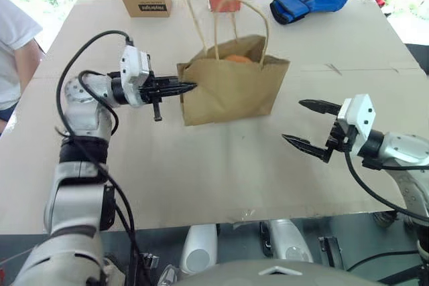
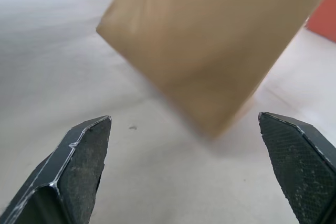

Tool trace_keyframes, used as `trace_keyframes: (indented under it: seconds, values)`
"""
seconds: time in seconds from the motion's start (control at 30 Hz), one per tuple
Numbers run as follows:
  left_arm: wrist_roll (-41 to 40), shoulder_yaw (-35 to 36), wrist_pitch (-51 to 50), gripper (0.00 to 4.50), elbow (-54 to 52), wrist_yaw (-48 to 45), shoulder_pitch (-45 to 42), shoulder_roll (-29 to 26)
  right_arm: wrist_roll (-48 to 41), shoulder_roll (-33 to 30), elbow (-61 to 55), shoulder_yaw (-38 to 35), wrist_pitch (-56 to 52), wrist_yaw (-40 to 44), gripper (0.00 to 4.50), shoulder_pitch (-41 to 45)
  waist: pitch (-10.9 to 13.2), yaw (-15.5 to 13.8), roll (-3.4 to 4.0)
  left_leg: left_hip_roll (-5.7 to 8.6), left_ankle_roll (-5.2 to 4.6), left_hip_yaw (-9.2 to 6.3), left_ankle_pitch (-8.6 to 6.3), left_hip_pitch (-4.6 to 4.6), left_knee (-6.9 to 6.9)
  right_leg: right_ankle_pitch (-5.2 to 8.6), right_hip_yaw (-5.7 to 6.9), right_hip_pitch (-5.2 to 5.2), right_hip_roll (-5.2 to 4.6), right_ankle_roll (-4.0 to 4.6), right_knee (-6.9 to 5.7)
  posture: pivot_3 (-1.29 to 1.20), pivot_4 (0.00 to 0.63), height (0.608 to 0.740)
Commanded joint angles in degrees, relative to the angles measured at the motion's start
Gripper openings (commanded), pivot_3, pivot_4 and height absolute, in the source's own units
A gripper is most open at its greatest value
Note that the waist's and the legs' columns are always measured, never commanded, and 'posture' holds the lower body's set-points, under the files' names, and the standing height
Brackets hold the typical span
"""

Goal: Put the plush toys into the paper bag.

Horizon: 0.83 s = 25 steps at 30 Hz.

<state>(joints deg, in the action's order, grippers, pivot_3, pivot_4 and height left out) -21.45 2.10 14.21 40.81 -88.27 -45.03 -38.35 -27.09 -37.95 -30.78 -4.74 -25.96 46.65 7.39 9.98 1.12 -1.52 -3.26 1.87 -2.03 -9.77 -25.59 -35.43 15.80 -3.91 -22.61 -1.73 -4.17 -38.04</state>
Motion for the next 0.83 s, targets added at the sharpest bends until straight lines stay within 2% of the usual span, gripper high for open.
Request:
trace_keyframes:
  seconds: [0.03, 0.07, 0.17, 0.23, 0.33, 0.4, 0.5, 0.67, 0.73, 0.83]
  values:
    - [0.46, 0.7, 4.15, 0.54, 5.14, -3.72, -0.67, -0.15, -0.27, 0.86, -2.05, -0.61, 1.12, -1.64, 4.5, -0.13, 0.0, 0.05, 0.0, 0.0, -0.01, -0.02, -0.01, -0.02, 0.01, 0.01, 0.0, -0.01, 0.0, 0.0, -0.01, 0.0, 0.15, 0.74]
    - [0.3, 0.95, 4.14, 0.69, 5.06, -3.96, -0.16, -0.25, -0.15, 0.82, -2.02, -0.55, 1.29, -1.64, 4.5, -0.41, 0.0, 0.02, 0.0, 0.0, -0.01, -0.04, -0.01, -0.05, 0.02, 0.01, 0.01, -0.03, 0.01, -0.01, -0.02, 0.0, 0.15, 0.74]
    - [-2.17, 3.49, -1.66, 1.69, -0.33, -0.03, 3.2, -0.8, -0.67, 0.41, -1.71, -1.26, 1.39, -1.06, 4.5, -1.19, 0.0, -0.16, 0.0, -0.01, -0.01, -0.07, -0.01, -0.06, 0.02, 0.01, 0.03, -0.03, 0.01, -0.01, -0.03, 0.0, 0.15, 0.74]
    - [-4.25, 5.56, -8.53, 2.35, -9.26, 4.43, 8.32, -1.97, -0.84, -0.37, -1.09, -2.17, 1.76, -0.21, 4.5, -1.41, 0.0, -0.07, 0.0, -0.01, -0.01, -0.05, -0.01, -0.05, 0.0, 0.01, 0.03, -0.01, 0.0, -0.01, -0.04, 0.0, 0.15, 0.74]
    - [-9.05, 11.33, -22.34, 3.79, -29.29, 14.63, 22.07, -4.75, -2.11, -2.02, -0.06, -4.56, 1.93, 1.63, 4.5, -1.72, 0.0, 0.67, 0.0, -0.04, -0.01, -0.03, -0.01, -0.03, 0.01, 0.0, -0.03, -0.01, -0.05, -0.01, -0.08, 0.0, 0.15, 0.74]
    - [-11.95, 15.47, -29.97, 4.43, -39.86, 20.97, 30.3, -5.7, -3.01, -3.43, 0.55, -6.31, 2.02, 3.26, 4.5, -2.69, 0.01, 0.88, 0.0, -0.06, 0.0, -0.05, 0.0, 0.01, 0.01, 0.01, 0.0, -0.01, -0.04, -0.01, -0.14, 0.0, 0.15, 0.74]
    - [-18.09, 23.05, -39.65, 4.43, -53.62, 28.53, 42.39, -5.81, -4.06, -5.6, 1.86, -9.41, 2.69, 5.61, 4.5, -4.7, 0.01, 0.95, -0.01, -0.08, 0.0, -0.01, -0.01, 0.13, 0.03, 0.02, -0.01, 0.11, -0.08, 0.0, -0.13, 0.0, 0.15, 0.74]
    - [-24.95, 33.08, -48.33, 4.43, -69.29, 36.2, 60.18, -2.98, -5.45, -8.58, 3.19, -14.3, 3.2, 9.19, 4.5, -8.37, 0.03, 0.36, 0.03, -0.08, 0.01, 0.1, 0.0, 0.45, 0.02, 0.12, -0.01, 0.4, -0.15, 0.16, -0.05, 0.0, 0.15, 0.74]
    - [-23.99, 35.07, -48.28, 4.43, -72.91, 38.32, 65.82, -1.55, -5.22, -9.5, 2.93, -15.74, 3.33, 9.79, 4.5, -10.56, 0.02, 0.3, 0.03, -0.04, -0.07, 0.27, -0.08, 1.01, 0.11, 0.18, -0.08, 0.98, -0.31, 0.22, 0.14, 0.0, 0.15, 0.74]
    - [-24.22, 35.41, -48.66, 4.43, -74.23, 39.93, 69.69, -0.15, -4.9, -10.07, 2.52, -16.2, 3.12, 9.54, 4.5, -11.96, 0.0, -0.2, 0.0, -0.04, -0.06, 0.27, -0.09, 0.99, 0.08, 0.23, -0.06, 0.93, -0.31, 0.19, 0.16, 0.0, 0.15, 0.74]
